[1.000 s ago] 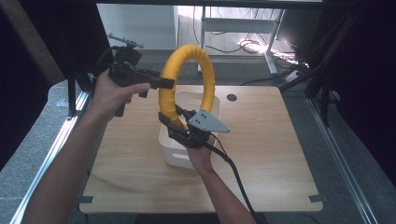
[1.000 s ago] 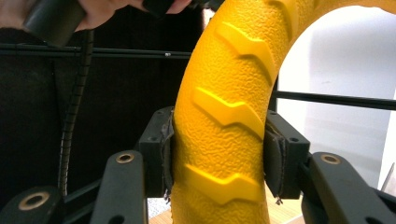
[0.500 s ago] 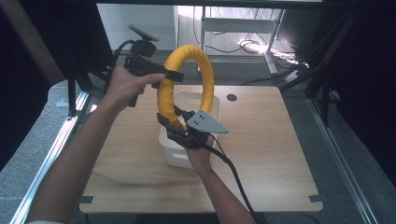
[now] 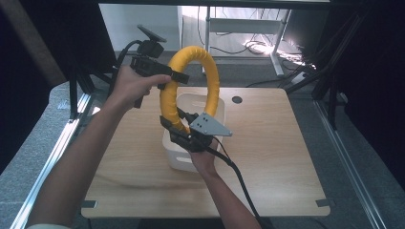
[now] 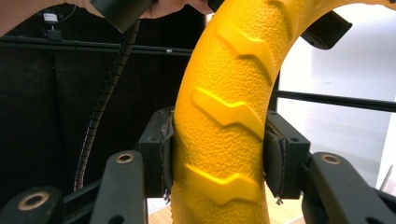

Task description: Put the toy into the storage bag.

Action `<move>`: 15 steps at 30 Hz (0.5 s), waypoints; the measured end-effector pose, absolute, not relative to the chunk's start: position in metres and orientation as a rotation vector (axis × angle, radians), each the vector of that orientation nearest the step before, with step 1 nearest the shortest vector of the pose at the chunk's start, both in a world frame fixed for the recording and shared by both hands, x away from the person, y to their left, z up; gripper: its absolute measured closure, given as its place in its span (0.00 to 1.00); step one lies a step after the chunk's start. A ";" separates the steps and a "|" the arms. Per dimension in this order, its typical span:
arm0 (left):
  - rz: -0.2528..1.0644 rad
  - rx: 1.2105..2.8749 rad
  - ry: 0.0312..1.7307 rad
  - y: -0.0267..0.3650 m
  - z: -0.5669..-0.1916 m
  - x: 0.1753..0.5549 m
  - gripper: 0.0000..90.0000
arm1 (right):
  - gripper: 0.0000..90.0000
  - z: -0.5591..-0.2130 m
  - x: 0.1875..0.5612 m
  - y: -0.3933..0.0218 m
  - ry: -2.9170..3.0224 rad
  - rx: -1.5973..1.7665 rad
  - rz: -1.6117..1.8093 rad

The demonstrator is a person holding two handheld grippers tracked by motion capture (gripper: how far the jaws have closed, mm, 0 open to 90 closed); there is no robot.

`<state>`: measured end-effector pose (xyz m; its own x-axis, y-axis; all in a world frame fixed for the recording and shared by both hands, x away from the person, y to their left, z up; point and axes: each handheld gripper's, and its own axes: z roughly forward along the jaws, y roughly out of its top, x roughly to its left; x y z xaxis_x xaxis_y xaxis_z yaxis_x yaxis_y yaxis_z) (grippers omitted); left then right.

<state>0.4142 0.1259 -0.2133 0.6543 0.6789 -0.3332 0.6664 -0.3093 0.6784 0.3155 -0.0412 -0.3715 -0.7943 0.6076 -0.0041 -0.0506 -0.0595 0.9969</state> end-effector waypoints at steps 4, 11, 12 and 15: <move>0.030 2.026 1.047 0.123 -0.211 0.413 0.51 | 0.56 -0.371 0.316 -0.042 1.755 0.597 1.911; 0.009 1.984 1.053 0.119 -0.209 0.415 0.53 | 0.53 -0.368 0.315 -0.043 1.736 0.597 1.912; 0.009 1.984 1.053 0.119 -0.209 0.415 0.53 | 0.53 -0.368 0.315 -0.043 1.736 0.597 1.912; 0.012 1.951 1.060 0.118 -0.208 0.419 0.54 | 0.50 -0.368 0.314 -0.043 1.743 0.581 1.905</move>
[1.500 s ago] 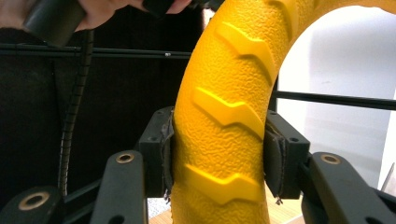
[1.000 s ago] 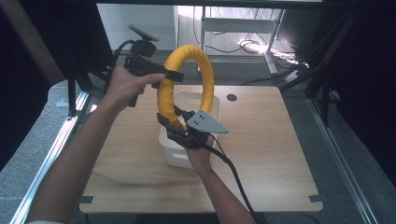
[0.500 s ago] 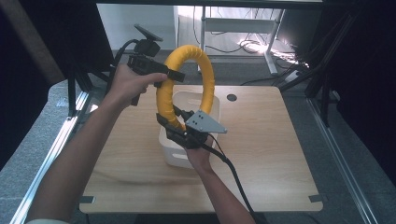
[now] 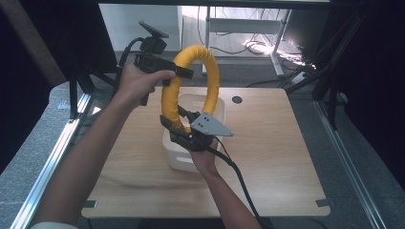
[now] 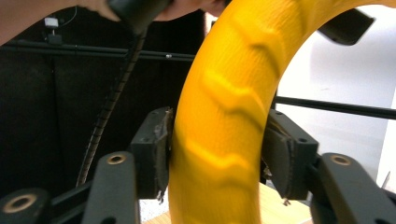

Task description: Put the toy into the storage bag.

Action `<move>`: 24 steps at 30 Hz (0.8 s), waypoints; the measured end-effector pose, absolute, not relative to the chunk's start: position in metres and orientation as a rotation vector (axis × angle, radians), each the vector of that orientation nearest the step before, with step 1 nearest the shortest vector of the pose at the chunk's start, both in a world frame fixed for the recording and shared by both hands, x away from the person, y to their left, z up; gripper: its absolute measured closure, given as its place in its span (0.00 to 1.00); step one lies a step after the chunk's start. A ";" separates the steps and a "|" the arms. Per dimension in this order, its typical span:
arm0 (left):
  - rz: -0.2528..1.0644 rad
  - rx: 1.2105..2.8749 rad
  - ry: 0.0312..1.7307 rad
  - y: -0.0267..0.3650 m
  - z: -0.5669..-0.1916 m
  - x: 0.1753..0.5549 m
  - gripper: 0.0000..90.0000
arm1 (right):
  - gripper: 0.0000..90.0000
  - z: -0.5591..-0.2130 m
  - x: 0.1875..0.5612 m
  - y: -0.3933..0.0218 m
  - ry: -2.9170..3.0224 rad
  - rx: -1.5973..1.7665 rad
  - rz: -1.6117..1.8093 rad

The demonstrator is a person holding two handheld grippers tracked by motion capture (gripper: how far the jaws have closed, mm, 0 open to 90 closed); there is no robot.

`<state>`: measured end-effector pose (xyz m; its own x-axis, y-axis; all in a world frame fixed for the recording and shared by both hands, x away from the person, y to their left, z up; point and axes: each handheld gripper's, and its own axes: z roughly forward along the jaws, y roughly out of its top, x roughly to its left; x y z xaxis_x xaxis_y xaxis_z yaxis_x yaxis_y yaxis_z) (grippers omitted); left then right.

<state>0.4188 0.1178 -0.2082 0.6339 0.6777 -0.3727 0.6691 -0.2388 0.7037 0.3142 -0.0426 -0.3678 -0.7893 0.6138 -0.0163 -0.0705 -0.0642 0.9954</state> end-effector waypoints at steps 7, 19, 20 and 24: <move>0.031 1.980 1.083 0.111 -0.207 0.425 0.54 | 0.50 -0.370 0.308 -0.040 1.764 0.540 1.907; 0.058 2.025 1.080 0.109 -0.197 0.427 0.55 | 0.49 -0.379 0.287 -0.053 1.791 0.498 1.907; 0.059 2.032 1.078 0.108 -0.196 0.427 0.55 | 0.49 -0.380 0.285 -0.054 1.796 0.497 1.907; 0.064 2.045 1.074 0.107 -0.193 0.428 0.55 | 0.49 -0.387 0.272 -0.063 1.814 0.465 1.901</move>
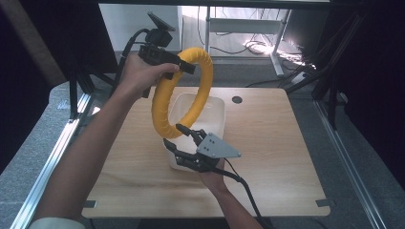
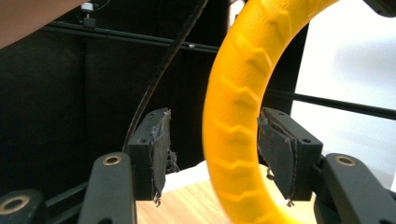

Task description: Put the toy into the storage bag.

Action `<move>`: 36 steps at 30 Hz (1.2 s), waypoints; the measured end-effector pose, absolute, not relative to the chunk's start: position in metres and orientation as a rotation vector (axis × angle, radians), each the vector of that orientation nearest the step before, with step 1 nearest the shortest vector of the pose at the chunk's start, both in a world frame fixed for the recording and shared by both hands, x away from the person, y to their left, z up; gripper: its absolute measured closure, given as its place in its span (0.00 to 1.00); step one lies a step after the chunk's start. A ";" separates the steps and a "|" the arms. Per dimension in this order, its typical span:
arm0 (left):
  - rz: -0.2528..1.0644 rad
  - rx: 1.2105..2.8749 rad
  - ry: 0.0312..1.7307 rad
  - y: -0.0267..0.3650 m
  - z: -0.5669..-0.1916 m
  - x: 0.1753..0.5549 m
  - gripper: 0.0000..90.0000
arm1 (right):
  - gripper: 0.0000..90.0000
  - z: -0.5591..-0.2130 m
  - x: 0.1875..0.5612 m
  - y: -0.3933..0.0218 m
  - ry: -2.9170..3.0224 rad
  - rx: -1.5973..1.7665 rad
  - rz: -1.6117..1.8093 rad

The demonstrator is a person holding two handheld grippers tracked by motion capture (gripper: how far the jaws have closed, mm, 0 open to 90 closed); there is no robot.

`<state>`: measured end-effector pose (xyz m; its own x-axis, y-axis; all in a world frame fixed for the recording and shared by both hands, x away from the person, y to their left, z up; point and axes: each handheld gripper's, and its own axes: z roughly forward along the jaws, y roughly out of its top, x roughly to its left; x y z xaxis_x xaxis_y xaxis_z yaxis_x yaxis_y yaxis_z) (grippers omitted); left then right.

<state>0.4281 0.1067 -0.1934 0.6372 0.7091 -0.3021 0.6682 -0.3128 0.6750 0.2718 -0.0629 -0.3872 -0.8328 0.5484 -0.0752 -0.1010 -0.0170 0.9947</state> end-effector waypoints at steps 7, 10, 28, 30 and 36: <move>0.070 2.066 1.064 0.102 -0.189 0.428 0.55 | 0.49 -0.398 0.255 -0.074 1.839 0.448 1.906; 0.073 2.076 1.056 0.100 -0.187 0.429 0.55 | 0.49 -0.406 0.245 -0.080 1.859 0.431 1.903; 0.049 2.126 0.991 0.088 -0.191 0.428 0.55 | 0.49 -0.443 0.225 -0.114 1.942 0.459 1.932; 0.046 2.134 0.985 0.087 -0.192 0.427 0.55 | 0.49 -0.443 0.225 -0.115 1.945 0.468 1.936; 0.039 2.161 0.978 0.083 -0.201 0.427 0.55 | 0.49 -0.444 0.227 -0.116 1.946 0.473 1.928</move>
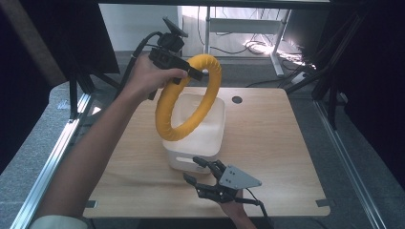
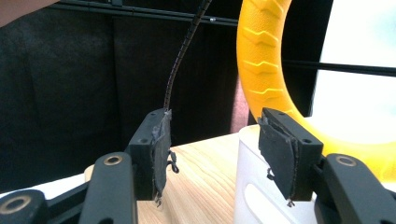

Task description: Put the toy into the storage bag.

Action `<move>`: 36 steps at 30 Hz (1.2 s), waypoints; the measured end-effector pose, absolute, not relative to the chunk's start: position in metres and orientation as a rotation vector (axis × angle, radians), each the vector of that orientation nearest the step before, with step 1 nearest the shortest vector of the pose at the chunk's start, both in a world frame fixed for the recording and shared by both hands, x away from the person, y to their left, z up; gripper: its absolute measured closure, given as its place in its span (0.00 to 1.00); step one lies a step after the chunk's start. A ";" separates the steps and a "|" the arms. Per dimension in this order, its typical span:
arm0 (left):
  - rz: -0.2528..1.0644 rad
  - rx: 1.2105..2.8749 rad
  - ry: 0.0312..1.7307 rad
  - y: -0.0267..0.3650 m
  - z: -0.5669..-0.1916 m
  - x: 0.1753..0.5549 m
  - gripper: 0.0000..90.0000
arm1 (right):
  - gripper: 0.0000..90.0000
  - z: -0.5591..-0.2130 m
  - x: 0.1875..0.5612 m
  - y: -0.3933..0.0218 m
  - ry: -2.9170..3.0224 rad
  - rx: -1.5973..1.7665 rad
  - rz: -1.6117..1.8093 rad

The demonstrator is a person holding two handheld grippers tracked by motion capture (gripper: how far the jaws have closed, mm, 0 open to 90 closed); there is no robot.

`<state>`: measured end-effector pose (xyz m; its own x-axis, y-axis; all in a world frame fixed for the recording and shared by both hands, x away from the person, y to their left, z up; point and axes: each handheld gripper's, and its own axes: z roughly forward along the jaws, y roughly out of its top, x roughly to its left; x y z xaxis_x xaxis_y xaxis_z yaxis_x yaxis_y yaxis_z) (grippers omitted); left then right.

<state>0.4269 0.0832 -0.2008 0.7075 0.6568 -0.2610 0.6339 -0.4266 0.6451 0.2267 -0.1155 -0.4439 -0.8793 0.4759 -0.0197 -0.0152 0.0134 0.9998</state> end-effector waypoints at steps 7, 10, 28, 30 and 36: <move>0.028 2.199 0.968 0.074 -0.213 0.430 0.55 | 0.49 -0.445 0.228 -0.117 1.943 0.481 1.925; 0.023 2.216 0.953 0.071 -0.219 0.430 0.55 | 0.49 -0.446 0.228 -0.117 1.939 0.484 1.925; -0.025 2.260 0.983 0.063 -0.258 0.440 0.55 | 0.49 -0.448 0.229 -0.117 1.938 0.491 1.915; -0.033 2.270 0.985 0.061 -0.264 0.441 0.55 | 0.49 -0.449 0.229 -0.117 1.939 0.490 1.911; -0.042 2.295 0.995 0.054 -0.277 0.446 0.55 | 0.49 -0.449 0.229 -0.118 1.939 0.498 1.914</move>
<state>0.4457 0.0545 -0.2768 0.7146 0.6473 -0.2651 0.6672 -0.5169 0.5363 0.2294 -0.1178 -0.4495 -0.8695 0.4937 -0.0143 -0.0079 0.0151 0.9999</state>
